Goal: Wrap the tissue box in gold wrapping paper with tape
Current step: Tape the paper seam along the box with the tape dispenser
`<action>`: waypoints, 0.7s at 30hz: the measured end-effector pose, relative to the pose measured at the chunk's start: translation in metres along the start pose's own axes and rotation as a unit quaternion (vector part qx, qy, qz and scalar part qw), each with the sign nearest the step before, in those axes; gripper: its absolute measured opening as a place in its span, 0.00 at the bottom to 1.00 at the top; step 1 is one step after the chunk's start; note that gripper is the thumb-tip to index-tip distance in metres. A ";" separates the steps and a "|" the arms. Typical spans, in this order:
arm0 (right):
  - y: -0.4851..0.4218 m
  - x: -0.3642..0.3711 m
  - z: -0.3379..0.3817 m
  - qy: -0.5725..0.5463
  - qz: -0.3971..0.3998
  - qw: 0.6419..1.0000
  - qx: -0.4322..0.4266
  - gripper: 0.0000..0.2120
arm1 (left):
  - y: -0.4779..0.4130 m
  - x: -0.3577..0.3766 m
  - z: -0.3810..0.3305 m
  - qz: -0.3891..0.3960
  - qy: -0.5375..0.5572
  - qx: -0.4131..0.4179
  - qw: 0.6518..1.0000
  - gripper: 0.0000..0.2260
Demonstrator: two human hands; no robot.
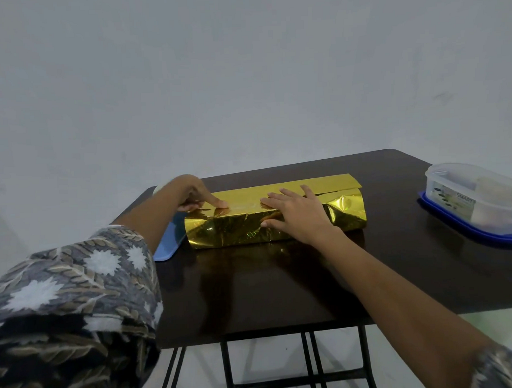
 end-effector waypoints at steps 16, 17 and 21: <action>0.001 -0.004 0.002 0.076 0.013 0.997 0.016 0.35 | 0.014 -0.016 0.021 -0.212 0.082 0.189 0.955 0.18; 0.001 -0.005 0.004 0.087 0.020 0.996 0.013 0.35 | 0.018 -0.021 0.031 -0.227 0.094 0.198 0.949 0.18; -0.002 -0.006 0.007 0.106 0.048 0.993 0.001 0.33 | 0.032 -0.028 0.061 -0.226 0.173 0.241 0.928 0.15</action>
Point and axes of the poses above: each hand's wrist, its own y-axis away from the middle knuckle, its own x-axis out of the palm, z = x × y, the point moved 5 cm from there along -y, towards the middle knuckle, and after that the axes turned 11 degrees about z, right-handed, at the moved point
